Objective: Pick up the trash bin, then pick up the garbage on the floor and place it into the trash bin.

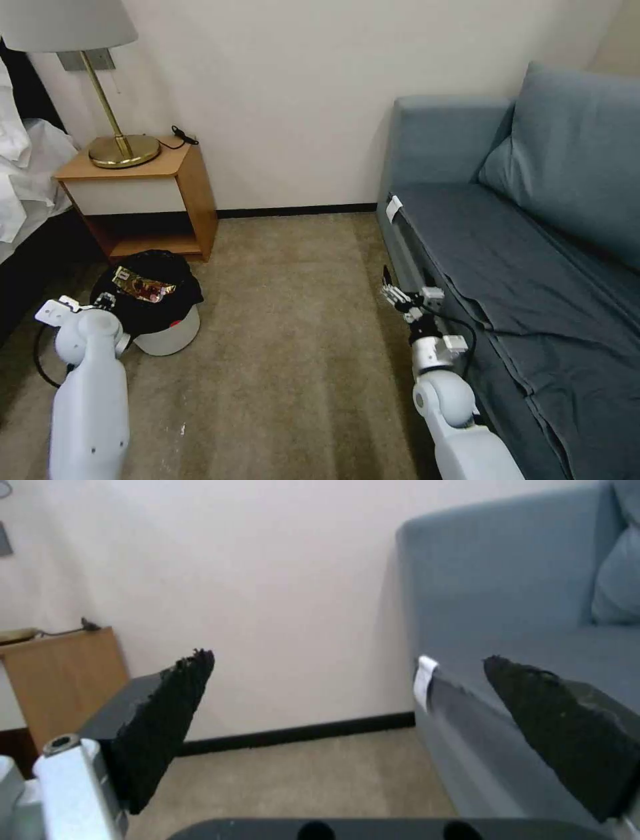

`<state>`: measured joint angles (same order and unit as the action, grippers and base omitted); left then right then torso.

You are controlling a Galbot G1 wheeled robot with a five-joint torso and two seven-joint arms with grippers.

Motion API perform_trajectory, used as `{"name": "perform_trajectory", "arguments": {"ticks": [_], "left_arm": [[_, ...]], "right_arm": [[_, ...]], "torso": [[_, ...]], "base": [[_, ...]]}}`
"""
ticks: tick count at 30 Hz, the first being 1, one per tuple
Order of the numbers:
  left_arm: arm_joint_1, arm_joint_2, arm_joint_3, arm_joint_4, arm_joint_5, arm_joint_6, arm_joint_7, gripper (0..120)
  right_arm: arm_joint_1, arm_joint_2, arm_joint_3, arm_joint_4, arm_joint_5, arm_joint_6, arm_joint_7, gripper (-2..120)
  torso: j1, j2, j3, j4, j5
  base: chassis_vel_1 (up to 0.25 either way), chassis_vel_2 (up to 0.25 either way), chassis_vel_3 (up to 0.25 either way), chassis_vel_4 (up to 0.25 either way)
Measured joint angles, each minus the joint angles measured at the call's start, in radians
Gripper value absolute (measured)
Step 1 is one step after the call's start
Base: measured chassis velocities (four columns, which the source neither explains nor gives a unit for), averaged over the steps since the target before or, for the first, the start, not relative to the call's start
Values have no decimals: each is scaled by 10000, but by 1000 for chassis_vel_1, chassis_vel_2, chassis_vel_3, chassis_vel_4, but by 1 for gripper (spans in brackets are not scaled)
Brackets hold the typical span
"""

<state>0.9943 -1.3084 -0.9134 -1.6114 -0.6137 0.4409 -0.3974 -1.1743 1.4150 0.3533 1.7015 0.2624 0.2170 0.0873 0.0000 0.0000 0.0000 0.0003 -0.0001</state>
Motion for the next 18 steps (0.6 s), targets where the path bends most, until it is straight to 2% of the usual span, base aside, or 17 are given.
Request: {"name": "perform_trajectory", "arguments": {"ticks": [1, 2, 3, 4, 6, 9, 10, 11, 13, 14, 15, 16, 17, 18], "left_arm": [[305, 36, 69, -378, 660, -223, 1040, 91], [503, 58, 131, -653, 958, -385, 1813, 95], [503, 58, 131, -653, 958, -385, 1813, 95], [825, 69, 279, -1151, 1426, -630, 3127, 94], [1124, -72, 522, -1687, 2273, -1149, 4319, 91], [1246, -166, 701, -1900, 2771, -1419, 4610, 92], [1327, -220, 848, -2023, 3048, -1571, 4733, 95], [1444, -316, 1191, -2145, 3394, -1915, 4804, 97], [1467, -347, 1342, -2145, 3474, -2035, 4787, 97], [1493, -426, 1820, -2066, 3608, -2384, 4609, 97], [1493, -426, 1820, -2066, 3608, -2384, 4609, 97], [1515, -489, 2389, -1903, 3582, -2602, 4265, 97], [1542, -548, 2762, -1762, 3444, -2665, 4003, 97], [1542, -548, 2762, -1762, 3444, -2665, 4003, 97]], "right_arm": [[49, 98, -4, 27, -179, -53, 72, 100], [54, 157, -3, 52, -246, -83, 105, 100], [54, 157, -3, 52, -246, -83, 105, 100], [42, 285, -13, 116, -372, -180, 145, 100], [1, 440, -26, 119, -662, -202, 229, 100], [-9, 496, -47, 59, -843, -182, 276, 100], [-20, 511, -67, -6, -944, -158, 300, 100], [-48, 522, -153, -188, -1155, -36, 314, 100], [-57, 530, -180, -296, -1280, 50, 315, 100], [-69, 565, -215, -585, -1597, 276, 314, 100], [-69, 565, -215, -585, -1597, 276, 314, 100], [-82, 614, -214, -861, -1932, 477, 312, 100], [-102, 638, -218, -1019, -2099, 555, 309, 100], [-102, 638, -218, -1019, -2099, 555, 309, 100]], "torso": [[0, 0, 0, -1, 0], [0, 0, 0, 1, 1], [0, 0, 0, 1, 1], [0, 0, 0, -2, 2], [0, 0, 0, -4, 2], [0, 0, -1, -4, 1], [0, 0, 0, -4, 2], [0, 0, 0, -3, 3], [0, 1, 0, -2, 3], [0, 0, 0, -3, 3], [0, 0, 0, -3, 3], [0, 0, 0, -3, 5], [0, 0, 1, -7, 0], [0, 0, 1, -7, 0]], "base": [[0, 0, 0, 0], [0, 0, 0, 0], [0, 0, 0, 0], [0, 0, 0, 0], [0, 0, 0, 0], [0, 0, 0, 0], [0, 0, 0, 0], [0, 0, 0, 0], [0, 0, 0, 0], [0, 0, 0, 0], [0, 0, 0, 0], [0, 0, 0, 0], [0, 0, 0, 0], [0, 0, 0, 0]]}}
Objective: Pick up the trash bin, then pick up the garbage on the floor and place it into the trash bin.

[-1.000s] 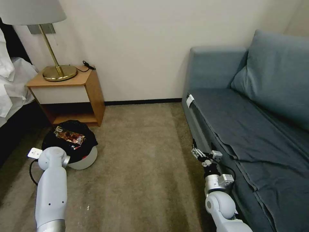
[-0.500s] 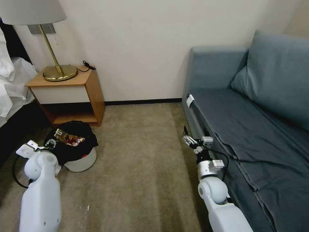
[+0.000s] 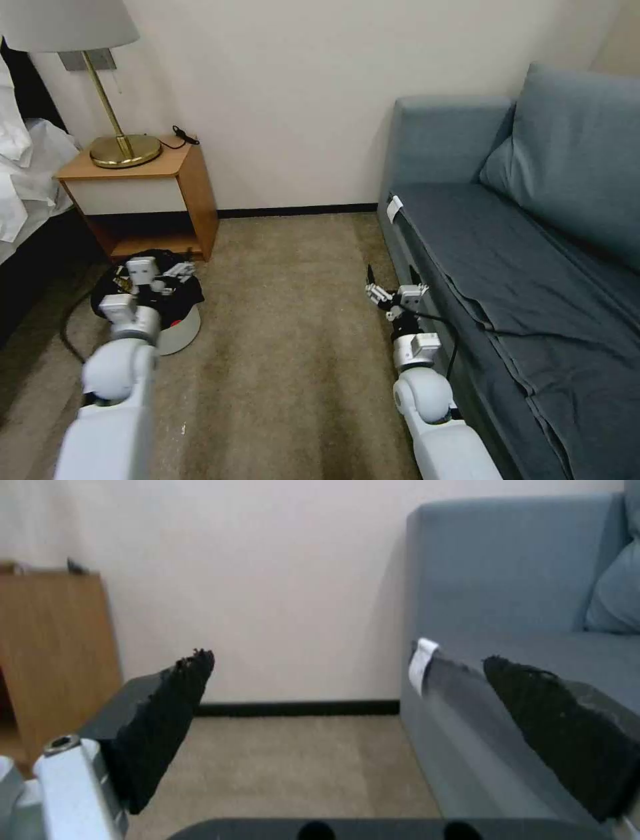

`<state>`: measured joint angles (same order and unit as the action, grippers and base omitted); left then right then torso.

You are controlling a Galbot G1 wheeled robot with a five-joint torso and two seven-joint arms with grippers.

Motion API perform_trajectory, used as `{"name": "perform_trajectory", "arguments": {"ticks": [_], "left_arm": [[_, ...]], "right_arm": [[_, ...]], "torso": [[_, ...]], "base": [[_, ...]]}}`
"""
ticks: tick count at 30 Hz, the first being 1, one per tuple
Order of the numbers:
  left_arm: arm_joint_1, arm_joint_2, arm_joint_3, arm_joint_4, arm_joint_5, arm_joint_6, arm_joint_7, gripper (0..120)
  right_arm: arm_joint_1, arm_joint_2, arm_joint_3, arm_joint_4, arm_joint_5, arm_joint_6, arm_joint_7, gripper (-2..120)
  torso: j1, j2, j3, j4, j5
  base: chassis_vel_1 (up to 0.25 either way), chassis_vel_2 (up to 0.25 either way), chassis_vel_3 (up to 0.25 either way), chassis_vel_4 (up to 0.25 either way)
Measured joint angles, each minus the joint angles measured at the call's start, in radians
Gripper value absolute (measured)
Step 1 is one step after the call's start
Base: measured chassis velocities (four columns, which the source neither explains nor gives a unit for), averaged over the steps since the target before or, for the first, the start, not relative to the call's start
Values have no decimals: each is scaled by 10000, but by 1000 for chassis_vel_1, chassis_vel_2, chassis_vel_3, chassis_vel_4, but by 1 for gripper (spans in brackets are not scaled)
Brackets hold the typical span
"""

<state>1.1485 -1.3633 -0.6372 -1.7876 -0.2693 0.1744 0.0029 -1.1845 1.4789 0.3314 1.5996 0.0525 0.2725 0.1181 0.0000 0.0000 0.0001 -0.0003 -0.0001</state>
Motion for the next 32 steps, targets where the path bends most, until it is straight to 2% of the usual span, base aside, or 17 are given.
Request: {"name": "perform_trajectory", "arguments": {"ticks": [3, 6, 15, 32], "left_arm": [[85, -82, 372, 325, -70, -67, -146, 98], [271, -34, 445, 497, 34, -103, 15, 98], [741, 222, 130, 1225, 211, -593, 389, 98], [940, 169, -67, 1149, 77, -869, 260, 98]], "right_arm": [[30, -13, -61, -148, -80, 28, -2, 100], [256, -110, -122, -217, -86, 6, -5, 100], [879, -182, -613, -619, 66, -115, 10, 100], [945, -370, -752, -547, 70, -58, -62, 100]], "torso": [[0, 0, 0, -1, 2], [0, 1, 0, 2, 1], [0, 0, 0, 5, 0], [0, 1, 0, 3, 1]], "base": [[0, 0, 0, 0], [0, 0, 0, 0], [0, 0, 0, 0], [0, 0, 0, 0]]}}
